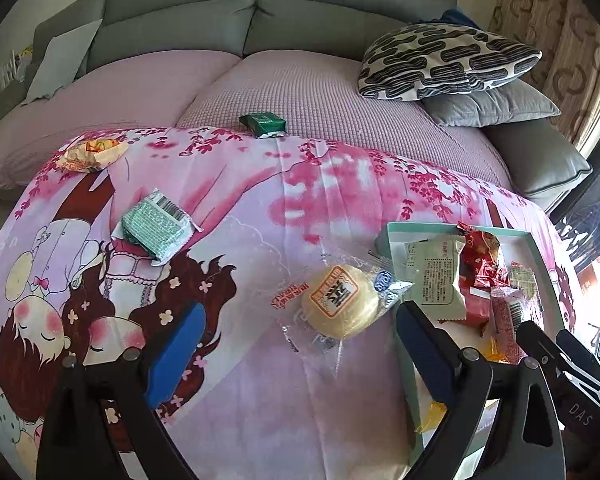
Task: Organize snacks
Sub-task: 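Withdraw both tools from the tray toward the round bun packet, then grasp the green-white packet with the left tool while the right tool grasps the round bun packet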
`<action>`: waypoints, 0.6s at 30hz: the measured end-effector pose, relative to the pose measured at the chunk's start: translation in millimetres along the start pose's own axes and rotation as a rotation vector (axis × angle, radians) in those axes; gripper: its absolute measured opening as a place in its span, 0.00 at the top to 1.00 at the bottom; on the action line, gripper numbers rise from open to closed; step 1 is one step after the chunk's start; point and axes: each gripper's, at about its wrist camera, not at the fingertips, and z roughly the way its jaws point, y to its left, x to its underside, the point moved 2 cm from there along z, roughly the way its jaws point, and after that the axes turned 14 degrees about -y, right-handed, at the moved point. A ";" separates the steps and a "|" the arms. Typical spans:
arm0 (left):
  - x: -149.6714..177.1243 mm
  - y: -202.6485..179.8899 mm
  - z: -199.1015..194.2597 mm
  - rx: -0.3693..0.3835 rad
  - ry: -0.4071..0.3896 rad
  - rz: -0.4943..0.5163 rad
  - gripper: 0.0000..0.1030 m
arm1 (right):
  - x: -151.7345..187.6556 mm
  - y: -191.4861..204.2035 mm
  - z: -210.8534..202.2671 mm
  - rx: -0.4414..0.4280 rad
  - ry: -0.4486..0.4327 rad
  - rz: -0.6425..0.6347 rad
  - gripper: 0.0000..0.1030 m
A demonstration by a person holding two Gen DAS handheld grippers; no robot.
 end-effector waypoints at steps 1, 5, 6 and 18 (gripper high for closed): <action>-1.8 5.1 -1.0 -0.004 -0.002 -0.006 0.07 | -0.3 3.9 -0.1 -0.010 0.001 -0.002 0.00; -7.8 30.3 -4.9 -0.051 -0.003 -0.031 0.07 | -1.9 26.6 -2.9 -0.046 -0.012 -0.045 0.00; -8.8 37.5 -5.3 -0.065 0.002 -0.038 0.07 | -1.6 33.3 -3.3 -0.058 -0.013 -0.054 0.00; -14.2 124.5 -7.5 -0.206 0.040 -0.155 0.07 | 4.6 106.4 5.0 -0.198 0.028 -0.099 0.00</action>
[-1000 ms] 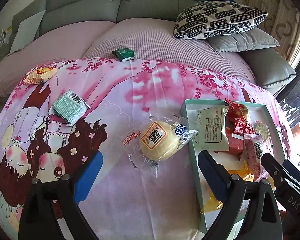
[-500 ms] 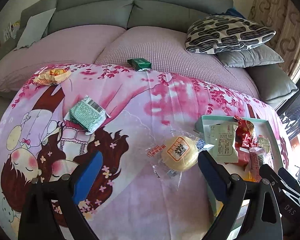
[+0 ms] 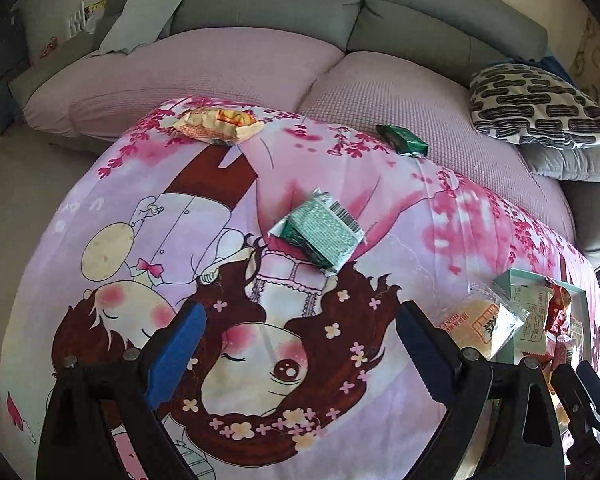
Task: Organize snacks
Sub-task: 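Grasp the green-white packet with the left tool while the right tool grasps the round bun packet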
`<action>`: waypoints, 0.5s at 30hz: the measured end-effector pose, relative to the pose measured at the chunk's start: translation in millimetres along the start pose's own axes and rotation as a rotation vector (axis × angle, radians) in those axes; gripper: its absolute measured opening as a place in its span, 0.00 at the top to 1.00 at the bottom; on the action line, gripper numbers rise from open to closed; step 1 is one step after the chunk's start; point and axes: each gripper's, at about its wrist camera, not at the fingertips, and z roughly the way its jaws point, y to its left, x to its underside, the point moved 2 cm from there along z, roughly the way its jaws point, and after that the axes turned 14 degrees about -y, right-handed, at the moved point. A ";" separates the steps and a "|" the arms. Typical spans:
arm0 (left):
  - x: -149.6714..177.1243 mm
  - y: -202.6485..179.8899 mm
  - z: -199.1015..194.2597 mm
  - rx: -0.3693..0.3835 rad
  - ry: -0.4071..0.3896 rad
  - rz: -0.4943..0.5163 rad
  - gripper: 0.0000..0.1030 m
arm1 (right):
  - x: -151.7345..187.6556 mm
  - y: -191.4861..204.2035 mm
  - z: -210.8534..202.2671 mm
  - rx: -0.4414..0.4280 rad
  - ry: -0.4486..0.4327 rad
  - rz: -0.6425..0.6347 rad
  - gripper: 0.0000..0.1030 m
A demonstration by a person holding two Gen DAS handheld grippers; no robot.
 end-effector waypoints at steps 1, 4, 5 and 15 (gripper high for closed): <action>-1.4 2.5 2.3 -0.002 0.006 -0.009 0.07 | 1.0 4.5 5.1 -0.007 0.014 -0.001 0.00; -5.9 3.7 9.3 0.004 0.018 -0.010 0.07 | 4.6 15.6 19.5 -0.019 0.052 -0.003 0.00; -7.4 2.6 12.3 0.010 0.023 -0.003 0.07 | 5.6 18.9 23.6 -0.023 0.059 -0.005 0.00; -15.0 -4.2 48.1 0.049 0.076 0.083 0.07 | 10.5 38.9 50.1 -0.042 0.115 -0.025 0.12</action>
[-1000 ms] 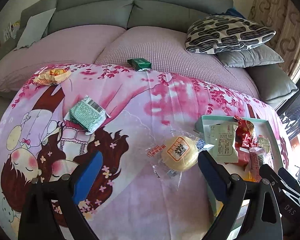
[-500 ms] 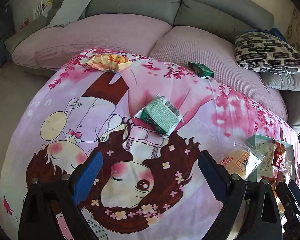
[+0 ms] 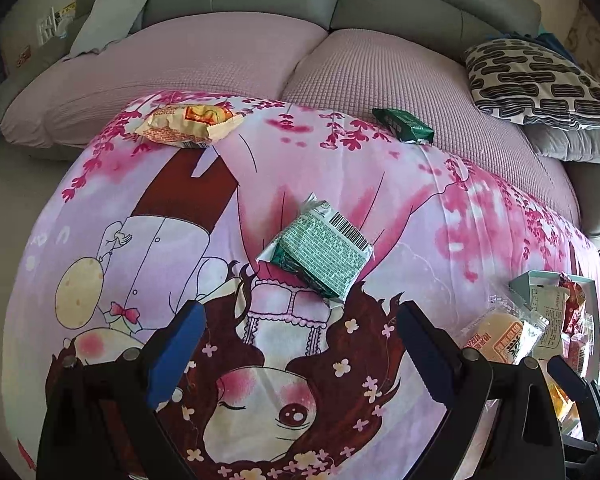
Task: Organize snacks
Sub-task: 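Grasp the green-white packet with the left tool while the right tool grasps the round bun packet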
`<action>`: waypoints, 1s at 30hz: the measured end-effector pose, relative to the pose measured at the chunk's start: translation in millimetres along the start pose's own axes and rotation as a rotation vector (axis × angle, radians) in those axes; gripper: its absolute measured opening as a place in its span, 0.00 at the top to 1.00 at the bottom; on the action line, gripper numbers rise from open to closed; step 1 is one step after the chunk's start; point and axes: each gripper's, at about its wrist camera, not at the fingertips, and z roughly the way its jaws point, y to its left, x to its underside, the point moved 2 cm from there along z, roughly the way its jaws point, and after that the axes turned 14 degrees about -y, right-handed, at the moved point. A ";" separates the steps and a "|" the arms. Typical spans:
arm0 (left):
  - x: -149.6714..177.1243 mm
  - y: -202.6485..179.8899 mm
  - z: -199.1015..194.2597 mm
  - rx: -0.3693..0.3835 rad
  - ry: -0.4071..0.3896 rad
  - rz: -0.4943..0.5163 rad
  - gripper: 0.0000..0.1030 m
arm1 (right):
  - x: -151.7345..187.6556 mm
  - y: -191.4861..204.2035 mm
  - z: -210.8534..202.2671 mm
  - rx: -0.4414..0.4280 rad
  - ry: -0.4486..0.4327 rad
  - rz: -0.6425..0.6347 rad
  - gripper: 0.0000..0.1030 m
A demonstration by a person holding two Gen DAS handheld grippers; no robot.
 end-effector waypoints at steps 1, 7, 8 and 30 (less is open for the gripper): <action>-0.1 -0.2 3.1 0.000 0.005 0.010 0.07 | 0.1 1.0 2.6 -0.001 0.004 0.001 0.12; -4.3 -1.9 20.5 -0.002 0.034 0.054 0.07 | 3.2 6.7 16.6 -0.008 0.023 -0.007 0.16; -5.3 -2.5 23.2 -0.003 0.038 0.062 0.07 | 3.5 8.1 18.6 -0.012 0.023 -0.008 0.17; -15.7 -25.2 81.6 -0.031 0.097 0.199 0.22 | -0.5 0.6 42.6 0.001 0.025 0.011 0.46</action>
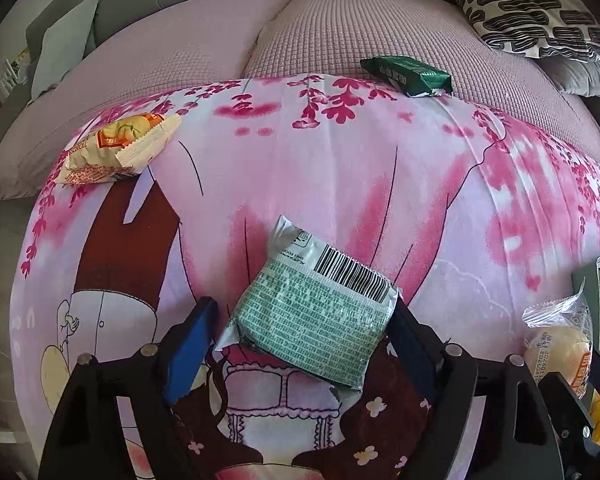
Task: Organize snacks
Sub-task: 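Grasp the green-white packet with the left tool while the right tool grasps the round bun packet, then carry both packets over the tray and open both tools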
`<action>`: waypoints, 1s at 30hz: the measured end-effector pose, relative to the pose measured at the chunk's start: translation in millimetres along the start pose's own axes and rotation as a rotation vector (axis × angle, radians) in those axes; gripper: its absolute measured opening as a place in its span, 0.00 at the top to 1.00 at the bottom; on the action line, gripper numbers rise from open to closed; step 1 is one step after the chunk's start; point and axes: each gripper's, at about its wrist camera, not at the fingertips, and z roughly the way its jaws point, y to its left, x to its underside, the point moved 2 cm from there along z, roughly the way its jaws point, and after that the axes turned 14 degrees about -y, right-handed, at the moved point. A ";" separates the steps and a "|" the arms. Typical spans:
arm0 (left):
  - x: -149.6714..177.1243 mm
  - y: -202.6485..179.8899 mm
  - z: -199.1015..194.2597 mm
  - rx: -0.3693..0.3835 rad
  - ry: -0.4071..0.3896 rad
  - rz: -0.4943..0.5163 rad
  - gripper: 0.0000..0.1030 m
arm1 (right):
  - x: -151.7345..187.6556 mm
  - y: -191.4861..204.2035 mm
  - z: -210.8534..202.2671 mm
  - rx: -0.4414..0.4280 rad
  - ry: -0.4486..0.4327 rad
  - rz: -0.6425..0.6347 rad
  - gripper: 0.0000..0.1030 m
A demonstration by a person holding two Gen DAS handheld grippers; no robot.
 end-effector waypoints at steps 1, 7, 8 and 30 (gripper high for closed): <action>-0.3 -0.8 -0.9 0.007 -0.004 0.003 0.26 | -0.1 0.1 -0.3 0.000 0.000 -0.001 0.47; 2.7 -4.9 -6.5 0.020 -0.013 -0.014 0.37 | -1.1 -1.0 -10.9 -0.015 -0.010 0.003 0.55; 3.7 -4.2 -9.8 0.023 -0.015 -0.028 0.38 | -1.2 -2.1 -13.8 -0.019 -0.013 0.006 0.55; -2.9 -133.8 -133.0 0.240 -0.189 0.045 0.38 | -13.8 -134.4 -131.2 0.131 -0.210 0.241 0.56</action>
